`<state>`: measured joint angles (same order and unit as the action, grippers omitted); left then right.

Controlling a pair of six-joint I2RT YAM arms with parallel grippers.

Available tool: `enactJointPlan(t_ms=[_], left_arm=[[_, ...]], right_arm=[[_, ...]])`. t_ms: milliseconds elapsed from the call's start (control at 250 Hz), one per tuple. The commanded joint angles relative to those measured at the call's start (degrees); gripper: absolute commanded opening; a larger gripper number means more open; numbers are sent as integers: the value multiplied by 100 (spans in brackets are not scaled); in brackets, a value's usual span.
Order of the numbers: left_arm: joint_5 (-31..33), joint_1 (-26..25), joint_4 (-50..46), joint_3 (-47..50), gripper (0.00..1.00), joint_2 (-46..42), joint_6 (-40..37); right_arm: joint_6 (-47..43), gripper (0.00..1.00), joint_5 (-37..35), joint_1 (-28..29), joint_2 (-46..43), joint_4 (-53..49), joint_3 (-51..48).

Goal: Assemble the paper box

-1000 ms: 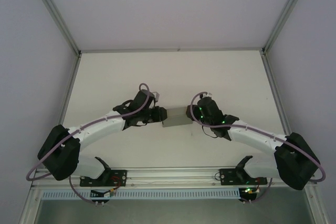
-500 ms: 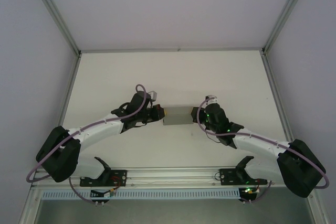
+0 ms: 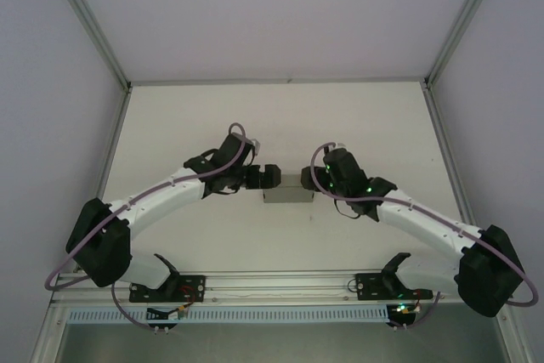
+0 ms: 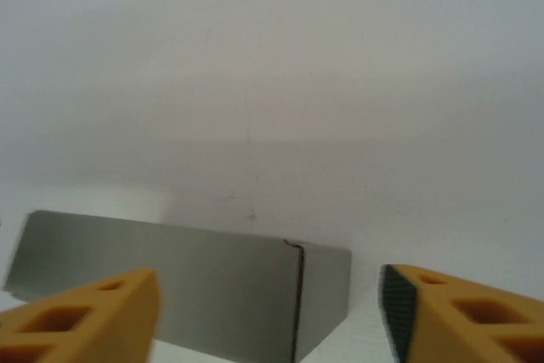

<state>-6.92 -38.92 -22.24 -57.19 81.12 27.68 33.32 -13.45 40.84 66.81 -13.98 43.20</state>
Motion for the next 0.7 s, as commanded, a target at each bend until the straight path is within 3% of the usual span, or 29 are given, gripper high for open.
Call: enactJointPlan(t_ms=[0,52,180,287,427,695], left_arm=[[422,-23,-366,-327,100,-233,-339],[673,-23,-547,-430,100,-319,-426],[1558,35,-953,-514,100,-631,-561],[2308,206,-1122,-342,100,-1034,-543],[2691,582,-1016,219,100,-1401,-233],[2747,878,-1154,740,100,-1338,170]], right_arm=[[-925,85,0,-83,22,-535,475],[-1386,100,326,-154,43,-529,643],[-3603,100,1776,-194,194,-595,981],[-5708,100,2840,-186,633,-1702,1624],[-7173,100,2666,-135,1491,-2494,2400],[-8158,100,1680,113,3051,-3210,3395]])
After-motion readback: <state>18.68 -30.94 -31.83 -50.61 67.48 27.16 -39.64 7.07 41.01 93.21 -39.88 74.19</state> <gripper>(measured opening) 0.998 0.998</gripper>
